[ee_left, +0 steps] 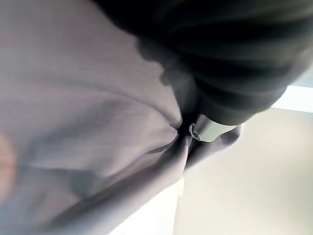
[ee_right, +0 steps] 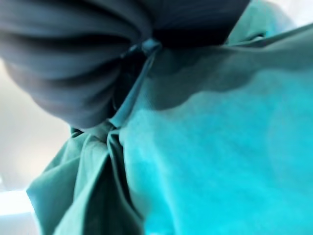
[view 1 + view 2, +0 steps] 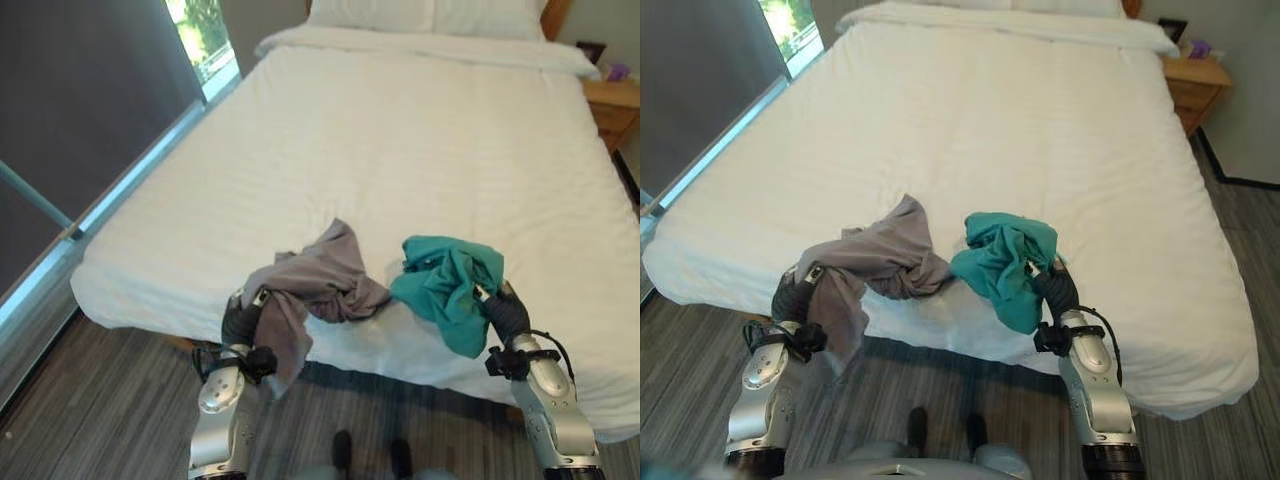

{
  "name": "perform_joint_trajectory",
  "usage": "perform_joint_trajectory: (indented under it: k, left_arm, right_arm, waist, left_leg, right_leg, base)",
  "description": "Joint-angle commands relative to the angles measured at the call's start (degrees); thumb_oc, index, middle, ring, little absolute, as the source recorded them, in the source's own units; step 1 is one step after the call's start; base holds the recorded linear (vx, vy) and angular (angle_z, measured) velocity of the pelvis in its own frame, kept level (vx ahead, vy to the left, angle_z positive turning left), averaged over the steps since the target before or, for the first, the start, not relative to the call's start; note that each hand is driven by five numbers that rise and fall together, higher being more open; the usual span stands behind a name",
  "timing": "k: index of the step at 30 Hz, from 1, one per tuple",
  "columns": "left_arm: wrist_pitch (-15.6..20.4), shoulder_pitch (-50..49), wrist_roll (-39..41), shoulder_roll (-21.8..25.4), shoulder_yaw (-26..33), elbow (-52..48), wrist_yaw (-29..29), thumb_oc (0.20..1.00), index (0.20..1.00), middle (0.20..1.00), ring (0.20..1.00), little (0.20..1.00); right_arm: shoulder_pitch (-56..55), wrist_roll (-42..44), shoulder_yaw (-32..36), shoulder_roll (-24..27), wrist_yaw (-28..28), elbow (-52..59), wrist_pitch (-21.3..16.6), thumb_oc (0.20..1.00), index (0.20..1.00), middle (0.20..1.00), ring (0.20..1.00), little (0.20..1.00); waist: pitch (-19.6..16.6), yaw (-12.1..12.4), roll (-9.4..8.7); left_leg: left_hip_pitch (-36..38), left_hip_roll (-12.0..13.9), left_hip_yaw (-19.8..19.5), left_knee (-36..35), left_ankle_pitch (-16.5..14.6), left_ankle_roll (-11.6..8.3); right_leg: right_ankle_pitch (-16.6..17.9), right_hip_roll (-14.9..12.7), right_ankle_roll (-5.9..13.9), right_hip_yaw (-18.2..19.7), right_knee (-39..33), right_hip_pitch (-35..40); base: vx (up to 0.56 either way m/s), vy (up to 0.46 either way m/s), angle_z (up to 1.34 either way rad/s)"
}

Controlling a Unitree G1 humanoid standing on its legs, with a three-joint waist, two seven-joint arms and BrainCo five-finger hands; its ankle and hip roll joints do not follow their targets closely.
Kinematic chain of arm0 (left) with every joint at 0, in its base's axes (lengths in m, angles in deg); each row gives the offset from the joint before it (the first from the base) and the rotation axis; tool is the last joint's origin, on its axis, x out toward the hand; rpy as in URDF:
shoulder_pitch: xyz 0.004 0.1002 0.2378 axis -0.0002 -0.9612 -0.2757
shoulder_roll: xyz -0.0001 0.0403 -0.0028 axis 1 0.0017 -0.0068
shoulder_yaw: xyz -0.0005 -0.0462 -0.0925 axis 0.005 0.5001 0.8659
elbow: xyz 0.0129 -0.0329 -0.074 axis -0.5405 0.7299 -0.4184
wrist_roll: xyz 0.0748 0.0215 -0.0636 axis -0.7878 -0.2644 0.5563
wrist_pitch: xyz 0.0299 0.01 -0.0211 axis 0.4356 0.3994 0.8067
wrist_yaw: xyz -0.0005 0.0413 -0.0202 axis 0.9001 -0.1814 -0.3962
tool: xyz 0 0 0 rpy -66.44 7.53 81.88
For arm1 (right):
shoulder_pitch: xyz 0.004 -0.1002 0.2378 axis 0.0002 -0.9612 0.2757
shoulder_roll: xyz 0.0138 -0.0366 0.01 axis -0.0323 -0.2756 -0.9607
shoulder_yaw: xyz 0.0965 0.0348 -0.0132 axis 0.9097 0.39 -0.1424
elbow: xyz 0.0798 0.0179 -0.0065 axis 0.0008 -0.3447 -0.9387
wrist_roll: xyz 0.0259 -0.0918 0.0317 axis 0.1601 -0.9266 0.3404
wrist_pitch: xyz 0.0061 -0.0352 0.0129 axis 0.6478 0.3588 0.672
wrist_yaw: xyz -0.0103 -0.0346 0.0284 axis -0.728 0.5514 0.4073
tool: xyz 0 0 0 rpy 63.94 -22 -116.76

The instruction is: Pick up bed clothes into laundry basket.

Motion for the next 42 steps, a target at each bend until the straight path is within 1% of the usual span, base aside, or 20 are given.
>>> perform_joint_trajectory:
  k: [1, 2, 3, 11, 13, 14, 15, 16, 17, 19, 22, 23, 24, 25, 26, 29, 30, 35, 39, 42]
  left_arm:
    - [4.6, 1.3, 0.8, 2.2, 0.2, -3.0, 0.3, 0.200, 0.200, 0.200, 0.200, 0.200]
    - [4.5, 1.2, 0.3, 2.7, 0.2, -3.2, 0.3, 0.200, 0.200, 0.200, 0.200, 0.200]
    - [4.3, -1.4, -8.5, 7.9, 6.7, 0.8, -4.3, 0.200, 0.200, 0.200, 0.200, 0.200]
    - [4.6, 0.2, -8.3, 7.1, 6.6, 0.3, -4.5, 0.200, 0.200, 0.200, 0.200, 0.200]
    - [4.6, 1.3, -9.1, 7.4, 7.2, -2.0, -4.5, 0.200, 0.200, 0.200, 0.200, 0.200]
    - [5.1, 3.2, -9.1, 7.0, 10.1, -4.9, -5.6, 0.200, 0.200, 0.200, 0.200, 0.200]
    - [5.2, 4.0, -8.9, 6.6, 11.2, -5.5, -6.2, 0.200, 0.200, 0.200, 0.200, 0.200]
    - [5.2, 4.0, -8.9, 6.6, 11.2, -5.5, -6.2, 0.200, 0.200, 0.200, 0.200, 0.200]
    - [5.5, 4.7, -8.2, 7.2, 12.0, -5.0, -7.0, 0.200, 0.200, 0.200, 0.200, 0.200]
    - [5.2, 4.6, -8.3, 9.1, 11.8, -3.8, -6.7, 0.200, 0.200, 0.200, 0.200, 0.200]
    - [5.2, 4.8, -9.8, 12.0, 11.1, -4.7, -6.2, 0.200, 0.200, 0.200, 0.200, 0.200]
    - [5.4, 4.1, -10.2, 12.7, 11.1, -5.6, -6.7, 0.200, 0.200, 0.200, 0.200, 0.200]
    - [5.5, 3.2, -10.2, 13.3, 12.0, -5.6, -7.0, 0.200, 0.200, 0.200, 0.200, 0.200]
    - [5.5, 3.3, -10.2, 13.4, 12.0, -5.6, -7.0, 0.200, 0.200, 0.200, 0.200, 0.200]
    - [5.6, 3.0, -9.3, 12.7, 12.0, -5.6, -7.3, 0.200, 0.200, 0.200, 0.200, 0.200]
    - [5.8, 3.1, -7.2, 10.5, 12.2, -3.5, -7.2, 0.200, 0.200, 0.200, 0.200, 0.200]
    - [5.9, 3.4, -7.0, 10.5, 11.9, -2.7, -7.0, 0.200, 0.200, 0.200, 0.200, 0.200]
    - [5.6, 5.7, -8.6, 10.6, 8.7, -3.4, -7.2, 0.200, 0.200, 0.200, 0.200, 0.200]
    - [6.0, 8.4, -8.3, 10.1, 6.3, -1.2, -7.8, 0.200, 0.200, 0.200, 0.200, 0.200]
    - [6.0, 11.0, -5.5, 6.2, 3.8, 0.8, -7.3, 0.200, 0.200, 0.200, 0.200, 0.200]
  right_arm:
    - [-0.9, 0.9, 0.9, -2.3, 0.8, 4.5, -3.5, 0.200, 0.200, 0.200, 0.200, 0.200]
    - [-1.0, 0.5, 1.2, -2.3, 0.6, 4.9, -3.5, 0.200, 0.200, 0.200, 0.200, 0.200]
    - [2.1, -4.0, 6.1, 1.0, -3.3, -7.8, -4.5, 0.200, 0.200, 0.200, 0.200, 0.200]
    - [1.5, -4.9, 8.7, 2.4, -4.5, -6.0, -4.8, 0.200, 0.200, 0.200, 0.200, 0.200]
    - [1.8, -5.2, 9.5, 3.6, -5.1, -6.3, -5.0, 0.200, 0.200, 0.200, 0.200, 0.200]
    - [4.7, -5.2, 9.5, 5.1, -6.7, -7.5, -5.6, 0.200, 0.200, 0.200, 0.200, 0.200]
    - [6.1, -5.0, 9.8, 5.1, -7.7, -7.8, -5.6, 0.200, 0.200, 0.200, 0.200, 0.200]
    - [6.2, -5.0, 9.8, 5.1, -7.7, -7.8, -5.6, 0.200, 0.200, 0.200, 0.200, 0.200]
    - [5.8, -4.9, 11.3, 5.1, -8.6, -6.2, -5.4, 0.200, 0.200, 0.200, 0.200, 0.200]
    - [2.1, -5.5, 16.6, 4.7, -8.5, -3.9, -3.8, 0.200, 0.200, 0.200, 0.200, 0.200]
    - [-0.3, -5.2, 20.7, 4.7, -9.6, -4.6, -3.4, 0.200, 0.200, 0.200, 0.200, 0.200]
    - [-0.8, -5.2, 20.6, 4.2, -10.0, -4.6, -3.7, 0.200, 0.200, 0.200, 0.200, 0.200]
    - [-1.9, -5.1, 19.9, 3.2, -9.5, -2.9, -3.7, 0.200, 0.200, 0.200, 0.200, 0.200]
    - [-1.9, -5.1, 19.9, 3.2, -9.5, -2.8, -3.7, 0.200, 0.200, 0.200, 0.200, 0.200]
    - [-3.1, -5.0, 19.7, 2.2, -9.8, -2.6, -3.9, 0.200, 0.200, 0.200, 0.200, 0.200]
    - [-4.6, -5.8, 20.9, 1.9, -9.4, -2.9, -4.2, 0.200, 0.200, 0.200, 0.200, 0.200]
    - [-4.6, -6.0, 21.0, 2.1, -9.3, -2.4, -4.1, 0.200, 0.200, 0.200, 0.200, 0.200]
    - [-1.9, -6.9, 16.3, 0.1, -9.6, -1.7, -4.2, 0.200, 0.200, 0.200, 0.200, 0.200]
    - [-2.8, -7.1, 16.2, -0.7, -9.0, -0.7, -4.3, 0.200, 0.200, 0.200, 0.200, 0.200]
    - [-3.4, -7.4, 16.8, -0.1, -9.3, 0.0, -4.7, 0.200, 0.200, 0.200, 0.200, 0.200]
  waist:
    - [-5.3, 0.8, -0.41]
    - [-5.2, 0.8, -0.38]
    - [-4.7, -1.4, -0.56]
    - [-4.4, -1.9, -0.07]
    - [-3.9, -2.0, -0.80]
    - [-2.6, -0.5, -1.66]
    - [-2.1, 0.1, -1.63]
    - [-2.2, 0.2, -1.77]
    - [-1.7, 0.0, -1.64]
    - [-2.0, -3.0, -1.36]
    - [-0.6, -5.0, -0.66]
    - [0.4, -5.0, -0.32]
    - [1.5, -3.9, 0.37]
    - [1.4, -3.9, 0.26]
    - [1.3, -2.6, 0.20]
    - [-2.2, -1.3, -0.69]
    - [-3.5, -0.9, -0.84]
    - [-6.8, 2.2, -1.78]
    - [-5.9, 1.1, -2.12]
    - [-4.8, -0.7, -2.48]
  left_leg:
    - [2.4, -1.0, -3.0, 0.6, -3.2, 0.64]
    - [2.5, -1.0, -3.0, 0.6, -3.2, 0.66]
    - [3.6, 2.7, -1.9, 0.6, -3.2, -0.33]
    - [3.9, 3.4, -1.4, 2.9, -0.4, -0.86]
    - [2.7, 3.0, -5.9, 7.4, -1.1, -0.76]
    - [0.9, 0.0, -16.5, 11.5, -0.8, -1.12]
    - [1.1, -1.0, -20.7, 11.8, -1.1, -0.68]
    - [0.9, -1.1, -20.6, 11.7, -0.8, -0.69]
    - [0.7, -0.9, -22.2, 9.1, -0.2, -0.30]
    - [1.4, 0.3, -19.0, 0.6, -1.8, 0.57]
    - [1.8, 0.2, -15.3, 0.6, -2.0, 0.51]
    - [1.7, 0.7, -13.4, 0.6, -2.1, 0.54]
    - [2.7, 2.1, -9.1, 0.6, -1.4, -0.47]
    - [2.5, 2.0, -9.1, 0.6, -1.3, -0.49]
    - [2.6, 2.6, -5.0, 0.6, -0.3, -0.99]
    - [2.2, 1.7, -0.2, 0.6, -0.2, -1.56]
    - [2.0, 1.5, 0.8, 0.6, -0.1, -1.99]
    - [2.5, 3.7, 8.1, 0.6, -0.3, -3.61]
    - [3.4, 4.0, 7.8, 0.6, -0.7, -3.48]
    - [4.5, 5.4, 8.1, 1.5, 0.1, -3.29]
  right_leg:
    - [4.2, -3.2, 0.55, -0.5, 3.7, -2.6]
    - [4.2, -3.2, 0.53, -0.6, 3.8, -2.5]
    - [4.0, -3.3, -1.59, 2.3, 6.4, -5.2]
    - [4.4, -3.6, -1.17, 3.5, 8.4, -5.5]
    - [4.6, -3.8, -1.41, 4.4, 7.4, -5.6]
    - [6.4, -1.9, -1.06, 11.6, 7.9, -8.8]
    - [6.9, -0.6, -1.27, 15.0, 7.9, -9.9]
    - [7.0, -0.7, -1.19, 15.1, 7.9, -10.1]
    - [7.3, 0.3, -1.25, 18.4, 7.6, -11.0]
    - [6.0, -1.0, -1.97, 18.6, 4.4, -12.4]
    - [5.9, -1.9, -1.98, 17.9, 1.6, -15.6]
    - [5.8, -1.9, -1.63, 14.9, 1.8, -16.4]
    - [5.2, -2.9, -1.68, 7.4, 3.2, -14.0]
    - [5.3, -3.0, -1.65, 7.5, 3.2, -14.2]
    - [4.6, -4.6, -1.79, 1.8, 7.4, -11.3]
    - [5.2, -4.3, -0.45, -0.8, 10.3, -3.5]
    - [5.6, -4.3, -0.32, -0.7, 8.8, -1.8]
    - [4.4, -5.1, -0.10, -9.4, 1.3, 2.7]
    - [3.5, -3.6, -0.87, -6.7, 0.6, 1.7]
    - [3.5, -2.7, -0.96, -6.2, 0.6, 1.7]
  base:
    - [-0.02, -0.015, 0.09]
    - [-0.02, -0.015, 0.10]
    - [-0.02, 0.040, 0.06]
    - [0.00, 0.038, -0.01]
    - [-0.13, -0.015, 0.00]
    - [-0.25, 0.035, -0.33]
    - [-0.23, 0.043, -1.35]
    - [-0.12, 0.095, -2.28]
    - [-0.13, 0.111, -2.36]
    - [-0.14, 0.248, -1.50]
    - [-0.17, 0.239, -1.35]
    - [-0.26, 0.067, -1.64]
    - [-0.20, 0.046, -1.80]
    - [-0.30, 0.020, -2.07]
    - [-0.22, 0.004, -2.11]
    - [-0.19, -0.009, -1.76]
    - [-0.12, -0.044, -0.72]
    - [-0.07, -0.134, -1.06]
    - [-0.02, -0.179, -0.81]
    - [-0.02, -0.205, 0.01]
